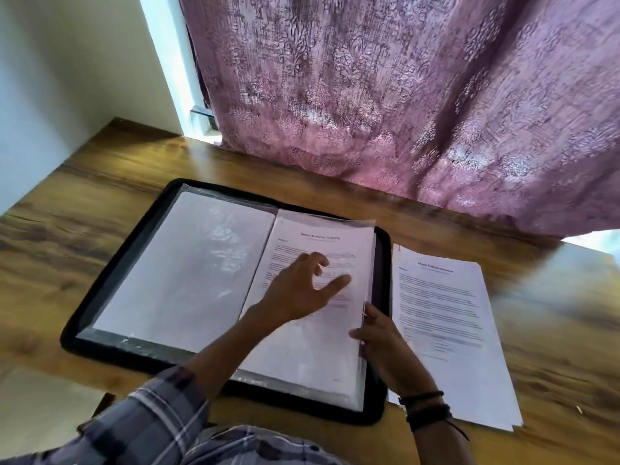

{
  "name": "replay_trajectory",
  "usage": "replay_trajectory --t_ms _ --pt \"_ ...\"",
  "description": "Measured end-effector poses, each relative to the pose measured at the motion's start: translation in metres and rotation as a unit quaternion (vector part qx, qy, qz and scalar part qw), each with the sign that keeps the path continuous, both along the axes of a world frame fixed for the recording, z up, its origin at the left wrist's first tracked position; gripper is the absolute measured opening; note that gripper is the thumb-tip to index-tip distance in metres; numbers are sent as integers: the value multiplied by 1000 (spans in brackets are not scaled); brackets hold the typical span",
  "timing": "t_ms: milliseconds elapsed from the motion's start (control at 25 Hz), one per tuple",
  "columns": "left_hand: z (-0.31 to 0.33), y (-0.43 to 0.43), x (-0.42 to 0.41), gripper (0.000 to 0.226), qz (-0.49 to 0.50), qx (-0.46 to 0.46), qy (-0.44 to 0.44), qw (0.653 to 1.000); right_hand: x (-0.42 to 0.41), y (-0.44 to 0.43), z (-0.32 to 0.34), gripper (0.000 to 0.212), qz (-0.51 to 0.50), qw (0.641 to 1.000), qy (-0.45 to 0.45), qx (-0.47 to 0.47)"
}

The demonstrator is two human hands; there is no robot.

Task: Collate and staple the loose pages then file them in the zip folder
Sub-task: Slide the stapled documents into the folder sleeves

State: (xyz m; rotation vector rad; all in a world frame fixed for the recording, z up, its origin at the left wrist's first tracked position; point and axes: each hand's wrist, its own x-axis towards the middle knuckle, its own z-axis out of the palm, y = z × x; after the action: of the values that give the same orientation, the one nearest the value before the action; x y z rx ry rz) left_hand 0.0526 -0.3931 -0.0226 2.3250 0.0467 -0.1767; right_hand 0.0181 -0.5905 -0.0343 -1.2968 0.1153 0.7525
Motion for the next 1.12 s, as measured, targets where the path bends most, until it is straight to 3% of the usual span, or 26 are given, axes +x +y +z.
replay_trajectory --t_ms 120,200,280,360,480,680,800,960,1120 --pt "36 -5 -8 62 -38 8 21 999 -14 10 2 59 27 995 19 99" --pt "54 7 -10 45 -27 38 -8 999 -16 17 2 71 69 990 11 121" --pt "67 35 -10 29 18 78 -26 996 -17 24 -2 68 112 990 -32 85" --pt "74 74 -12 32 80 80 -26 993 -17 31 -6 59 101 992 -71 20" --pt "67 145 -19 25 176 53 -8 983 -19 42 -10 62 75 986 -137 -66" --pt "37 236 -36 55 319 71 29 945 -13 56 -30 53 81 946 -243 -200" --pt "16 244 -45 61 314 56 52 946 -12 57 -39 53 80 937 -258 -223" --pt "3 203 -48 67 274 118 41 954 -14 48 -41 55 25 913 -304 -272" --pt "0 113 -49 52 202 -49 -13 978 -16 14 -37 55 -84 881 -316 -342"
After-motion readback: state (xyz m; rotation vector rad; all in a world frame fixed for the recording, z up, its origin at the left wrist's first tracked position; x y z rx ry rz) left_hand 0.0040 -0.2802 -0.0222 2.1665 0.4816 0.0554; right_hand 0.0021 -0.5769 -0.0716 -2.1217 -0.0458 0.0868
